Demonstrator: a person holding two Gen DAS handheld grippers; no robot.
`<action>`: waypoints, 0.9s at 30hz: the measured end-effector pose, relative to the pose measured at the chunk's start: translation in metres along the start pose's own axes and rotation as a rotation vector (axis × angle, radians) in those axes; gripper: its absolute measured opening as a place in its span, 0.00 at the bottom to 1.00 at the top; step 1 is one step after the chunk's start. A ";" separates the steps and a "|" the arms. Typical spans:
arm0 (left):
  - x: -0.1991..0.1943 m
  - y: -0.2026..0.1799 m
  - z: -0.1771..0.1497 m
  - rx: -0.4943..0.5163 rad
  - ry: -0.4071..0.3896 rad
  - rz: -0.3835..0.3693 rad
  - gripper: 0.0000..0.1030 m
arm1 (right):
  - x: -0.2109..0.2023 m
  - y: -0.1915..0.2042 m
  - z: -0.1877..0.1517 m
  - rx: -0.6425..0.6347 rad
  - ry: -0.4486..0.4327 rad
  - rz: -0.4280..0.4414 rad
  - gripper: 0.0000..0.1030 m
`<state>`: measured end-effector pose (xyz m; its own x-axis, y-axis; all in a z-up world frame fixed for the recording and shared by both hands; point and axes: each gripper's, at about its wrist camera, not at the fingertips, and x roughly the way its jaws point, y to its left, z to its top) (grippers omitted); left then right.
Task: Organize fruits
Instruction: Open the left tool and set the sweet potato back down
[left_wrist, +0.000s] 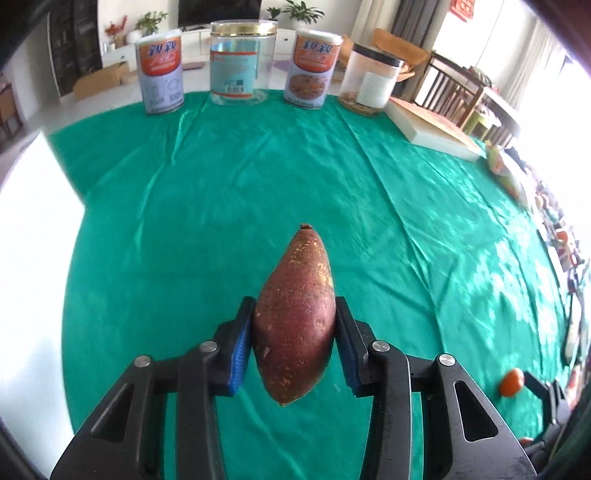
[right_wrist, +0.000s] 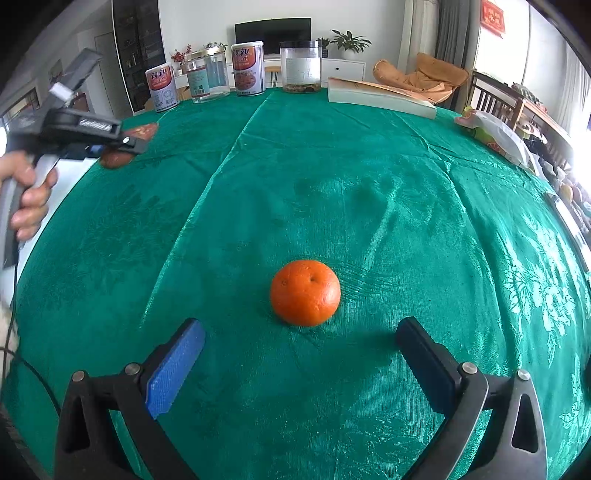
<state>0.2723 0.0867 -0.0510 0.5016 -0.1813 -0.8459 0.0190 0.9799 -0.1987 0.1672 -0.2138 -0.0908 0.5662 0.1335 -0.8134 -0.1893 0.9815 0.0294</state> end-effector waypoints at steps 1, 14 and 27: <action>-0.012 -0.006 -0.018 -0.012 -0.003 -0.018 0.40 | -0.004 -0.002 -0.001 0.008 -0.016 0.011 1.00; -0.047 -0.051 -0.140 0.127 -0.076 0.067 0.46 | -0.057 -0.007 -0.068 0.070 -0.005 0.015 1.00; -0.053 -0.034 -0.156 0.104 -0.086 0.054 0.84 | -0.056 -0.002 -0.080 -0.002 -0.046 -0.027 1.00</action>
<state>0.1102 0.0500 -0.0763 0.5763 -0.1246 -0.8077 0.0774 0.9922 -0.0979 0.0713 -0.2342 -0.0920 0.6072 0.1128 -0.7865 -0.1746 0.9846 0.0064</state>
